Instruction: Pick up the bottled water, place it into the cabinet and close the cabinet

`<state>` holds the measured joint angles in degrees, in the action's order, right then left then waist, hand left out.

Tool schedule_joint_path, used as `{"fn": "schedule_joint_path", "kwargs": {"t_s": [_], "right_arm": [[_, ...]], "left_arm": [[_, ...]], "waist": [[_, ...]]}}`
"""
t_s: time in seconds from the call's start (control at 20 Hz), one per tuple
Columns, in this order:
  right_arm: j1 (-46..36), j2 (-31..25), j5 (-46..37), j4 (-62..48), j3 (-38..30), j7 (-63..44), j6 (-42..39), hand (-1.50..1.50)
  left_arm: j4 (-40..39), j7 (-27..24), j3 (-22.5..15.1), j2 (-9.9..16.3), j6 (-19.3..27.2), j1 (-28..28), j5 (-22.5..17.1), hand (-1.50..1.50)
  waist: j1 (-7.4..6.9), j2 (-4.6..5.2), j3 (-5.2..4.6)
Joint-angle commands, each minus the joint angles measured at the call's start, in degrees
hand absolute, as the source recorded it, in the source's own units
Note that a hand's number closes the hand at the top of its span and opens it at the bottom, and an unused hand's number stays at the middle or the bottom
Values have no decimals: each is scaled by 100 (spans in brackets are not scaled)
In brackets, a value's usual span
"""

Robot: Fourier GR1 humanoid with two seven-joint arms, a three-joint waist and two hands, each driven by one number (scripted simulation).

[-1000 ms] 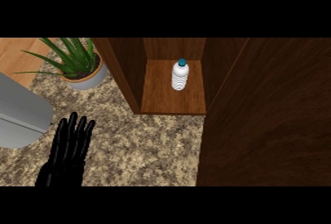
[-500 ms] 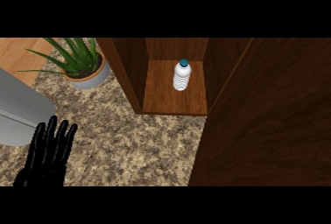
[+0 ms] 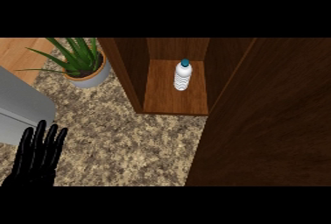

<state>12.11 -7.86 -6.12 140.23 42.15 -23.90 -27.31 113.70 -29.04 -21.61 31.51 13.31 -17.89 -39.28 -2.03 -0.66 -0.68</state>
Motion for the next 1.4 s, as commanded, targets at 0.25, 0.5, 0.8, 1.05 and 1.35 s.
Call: {"fn": "schedule_joint_path", "kwargs": {"t_s": [0.25,0.5,0.8,1.05,1.35], "right_arm": [[-907,738,-519,-478,558,-415,883,150],[-1076,734,-325,-637,358,-410,788,150],[-979,733,-68,-608,271,-393,817,150],[-960,735,343,-751,160,-294,792,150],[-569,614,1738,-1320,490,-669,222,150]], "left_arm": [[43,-136,193,173,-397,-266,-190,-150],[95,-146,227,256,-509,-269,-178,-150],[131,-159,427,303,-562,-262,-303,-150],[35,-160,320,300,-678,-294,-273,-150],[156,-147,427,489,-922,-216,-314,-150]], "waist": [[-126,19,-11],[-235,82,-16],[-295,115,-17],[-418,225,-17],[-788,387,-18]]}}
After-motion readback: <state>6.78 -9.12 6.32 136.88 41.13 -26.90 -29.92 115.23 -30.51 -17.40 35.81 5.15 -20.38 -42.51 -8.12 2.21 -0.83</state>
